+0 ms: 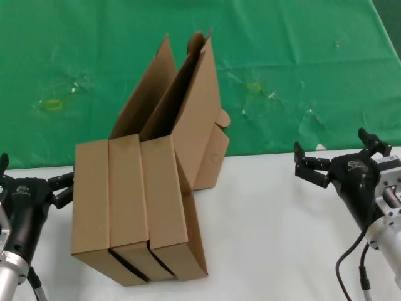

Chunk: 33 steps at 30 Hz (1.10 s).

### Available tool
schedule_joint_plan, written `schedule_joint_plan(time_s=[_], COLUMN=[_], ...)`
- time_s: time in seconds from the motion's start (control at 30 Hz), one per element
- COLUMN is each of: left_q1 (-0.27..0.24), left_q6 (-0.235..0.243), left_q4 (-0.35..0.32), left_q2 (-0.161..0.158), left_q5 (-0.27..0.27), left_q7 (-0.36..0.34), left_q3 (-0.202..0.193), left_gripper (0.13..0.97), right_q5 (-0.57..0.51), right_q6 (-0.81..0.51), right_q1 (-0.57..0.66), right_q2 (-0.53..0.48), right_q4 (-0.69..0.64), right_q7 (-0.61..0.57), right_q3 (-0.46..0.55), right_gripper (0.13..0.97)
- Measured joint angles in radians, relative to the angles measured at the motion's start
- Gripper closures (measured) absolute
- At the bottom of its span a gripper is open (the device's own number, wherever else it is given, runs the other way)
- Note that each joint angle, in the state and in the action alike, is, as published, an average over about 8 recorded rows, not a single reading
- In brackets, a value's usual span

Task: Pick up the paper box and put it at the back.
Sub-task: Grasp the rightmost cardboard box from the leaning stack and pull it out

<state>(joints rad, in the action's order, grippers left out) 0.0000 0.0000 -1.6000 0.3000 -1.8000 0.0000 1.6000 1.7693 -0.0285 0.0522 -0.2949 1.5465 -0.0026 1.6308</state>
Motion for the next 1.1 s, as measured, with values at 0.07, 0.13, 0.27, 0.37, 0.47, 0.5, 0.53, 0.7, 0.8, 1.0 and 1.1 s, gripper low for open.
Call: schedule_joint_plan(time_s=[0.07, 0.13, 0.27, 0.37, 0.47, 0.5, 0.53, 0.7, 0.8, 1.0, 1.1], left_q1=[0.0, -0.001, -0.005, -0.01, -0.018, -0.021, -0.024, -0.038, -0.045, -0.055, -0.057], left_q6=[-0.001, -0.006, -0.029, -0.035, -0.006, 0.011, 0.03, 0.126, 0.16, 0.181, 0.179], left_q4=[0.0, 0.0, 0.002, 0.002, 0.0, -0.001, -0.001, -0.003, 0.0, 0.019, 0.029], left_q2=[0.0, -0.001, 0.002, 0.005, 0.003, 0.001, -0.003, -0.026, -0.04, -0.065, -0.075], left_q5=[0.001, 0.001, -0.002, 0.001, 0.01, 0.014, 0.016, 0.015, 0.008, -0.023, -0.042], left_q7=[0.001, 0.002, 0.006, 0.015, 0.042, 0.055, 0.071, 0.156, 0.191, 0.198, 0.185], left_q3=[-0.001, -0.003, -0.007, -0.009, -0.012, -0.014, -0.016, -0.031, -0.042, -0.078, -0.1], left_gripper=[0.132, 0.132, 0.132, 0.132, 0.132, 0.132, 0.132, 0.132, 0.132, 0.132, 0.132], right_q5=[0.0, 0.0, 0.0, 0.0, 0.0, 0.0, 0.0, 0.0, 0.0, 0.0, 0.0], right_q6=[0.0, 0.0, 0.0, 0.0, 0.0, 0.0, 0.0, 0.0, 0.0, 0.0, 0.0], right_q1=[0.0, 0.0, 0.0, 0.0, 0.0, 0.0, 0.0, 0.0, 0.0, 0.0, 0.0], right_q2=[0.0, 0.0, 0.0, 0.0, 0.0, 0.0, 0.0, 0.0, 0.0, 0.0, 0.0], right_q4=[0.0, 0.0, 0.0, 0.0, 0.0, 0.0, 0.0, 0.0, 0.0, 0.0, 0.0], right_q7=[0.0, 0.0, 0.0, 0.0, 0.0, 0.0, 0.0, 0.0, 0.0, 0.0, 0.0], right_q3=[0.0, 0.0, 0.0, 0.0, 0.0, 0.0, 0.0, 0.0, 0.0, 0.0, 0.0], right_gripper=[0.129, 0.129, 0.129, 0.129, 0.129, 0.129, 0.129, 0.129, 0.129, 0.129, 0.129])
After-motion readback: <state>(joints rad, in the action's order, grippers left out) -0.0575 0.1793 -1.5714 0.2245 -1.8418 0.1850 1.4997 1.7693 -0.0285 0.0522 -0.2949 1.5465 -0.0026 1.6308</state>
